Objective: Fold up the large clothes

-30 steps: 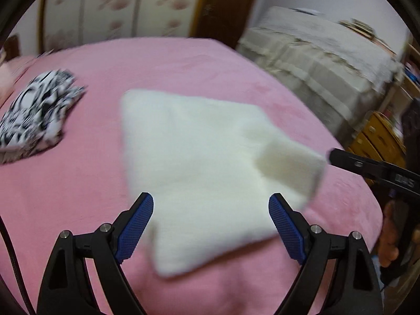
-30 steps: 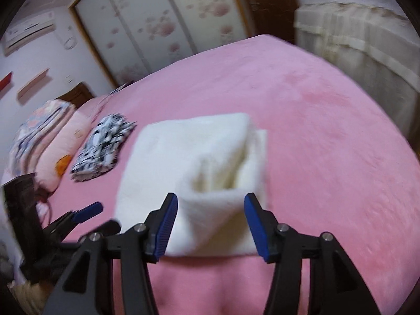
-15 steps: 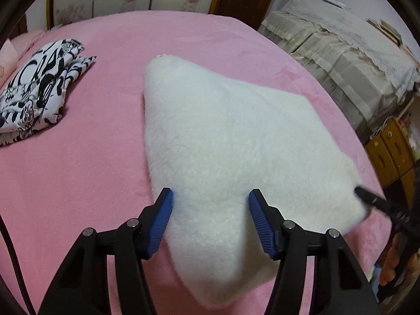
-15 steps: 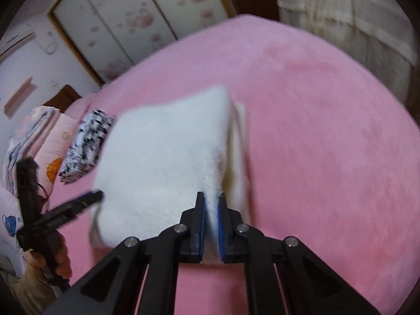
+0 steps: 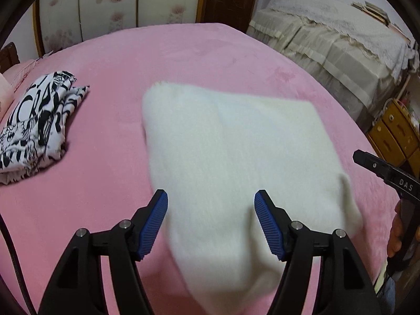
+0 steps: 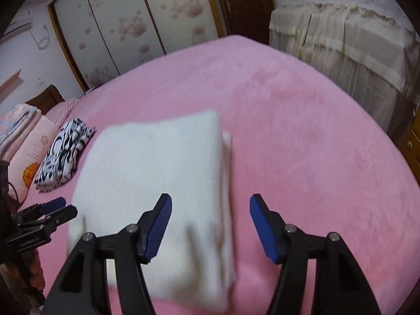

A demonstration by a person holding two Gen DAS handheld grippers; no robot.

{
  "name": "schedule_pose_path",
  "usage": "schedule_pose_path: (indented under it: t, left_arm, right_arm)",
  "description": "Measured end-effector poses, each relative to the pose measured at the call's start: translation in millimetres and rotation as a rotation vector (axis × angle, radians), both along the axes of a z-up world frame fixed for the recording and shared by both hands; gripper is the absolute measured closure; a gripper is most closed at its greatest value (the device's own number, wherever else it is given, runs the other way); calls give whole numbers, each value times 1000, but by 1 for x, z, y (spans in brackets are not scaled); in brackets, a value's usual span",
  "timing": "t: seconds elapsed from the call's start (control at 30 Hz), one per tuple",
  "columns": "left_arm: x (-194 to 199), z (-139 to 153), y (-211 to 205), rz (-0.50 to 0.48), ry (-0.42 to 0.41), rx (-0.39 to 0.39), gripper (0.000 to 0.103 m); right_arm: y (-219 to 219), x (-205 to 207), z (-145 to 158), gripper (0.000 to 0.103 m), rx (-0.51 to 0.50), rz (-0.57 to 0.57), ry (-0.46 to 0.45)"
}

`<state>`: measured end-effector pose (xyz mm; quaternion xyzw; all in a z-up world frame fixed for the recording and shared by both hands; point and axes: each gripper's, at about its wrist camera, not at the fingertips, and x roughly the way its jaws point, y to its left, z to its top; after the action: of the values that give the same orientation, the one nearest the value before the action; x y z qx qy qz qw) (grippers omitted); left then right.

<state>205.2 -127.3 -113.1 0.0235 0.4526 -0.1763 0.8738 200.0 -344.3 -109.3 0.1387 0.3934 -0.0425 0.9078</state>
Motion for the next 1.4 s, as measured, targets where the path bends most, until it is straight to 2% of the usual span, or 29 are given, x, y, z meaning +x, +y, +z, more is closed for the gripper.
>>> schedule_pose_path:
  t: [0.07, 0.13, 0.2, 0.27, 0.3, 0.33, 0.37, 0.47, 0.6, 0.7, 0.9, 0.97, 1.0, 1.07, 1.17, 1.27, 1.33, 1.4]
  left_arm:
    - [19, 1, -4, 13, -2, -11, 36]
    - [38, -1, -9, 30, 10, -14, 36]
    - [56, -4, -12, 51, 10, -23, 36]
    - [73, -11, -16, 75, 10, 5, 36]
    - [80, -18, -18, 82, 26, 29, 33]
    - [88, -26, -18, 88, 50, 44, 24]
    - [95, -34, -15, 98, 74, 37, 21]
    - [105, -46, 1, 124, 163, -82, 15]
    - [108, -52, 13, 138, 211, -157, 13]
    - [106, -47, 16, 144, 223, -144, 13]
    - [87, -23, 14, 142, 192, -43, 13]
    - [78, -11, 17, 149, 168, -40, 13]
    - [72, -4, 19, 156, 153, -46, 13]
    - [63, 7, 26, 168, 132, -61, 13]
    - [45, 23, 39, 185, 111, -78, 13]
    - [29, 38, 42, 193, 90, -55, 13]
    - [18, 46, 45, 188, 71, -36, 13]
    - [4, 57, 50, 158, 35, -63, 13]
  right_arm:
    - [-7, 34, -1, 41, -32, -5, 9]
    - [-11, 71, -10, 42, -15, 12, 53]
    - [-18, 94, -17, 47, -12, 19, 72]
    - [-21, 117, -28, 53, -57, 10, 110]
    - [-24, 122, -35, 53, -65, 6, 134]
    - [-29, 130, -46, 53, -59, 2, 175]
    - [-30, 133, -55, 53, -39, -1, 192]
    - [-36, 130, -64, 53, 16, -9, 188]
    - [-51, 124, -66, 53, 138, -19, 176]
    - [-54, 115, -57, 51, 196, -30, 168]
    - [-44, 85, -23, 50, 203, 26, 133]
    - [-39, 74, -12, 49, 204, 47, 114]
    - [-37, 67, -6, 47, 205, 54, 103]
    - [-34, 56, 6, 34, 203, 52, 98]
    - [-27, 39, 22, 33, 199, 37, 109]
    - [-23, 23, 33, 32, 199, 10, 137]
    - [-22, 12, 37, 31, 188, -49, 166]
    - [-23, 5, 38, 31, 191, -96, 206]
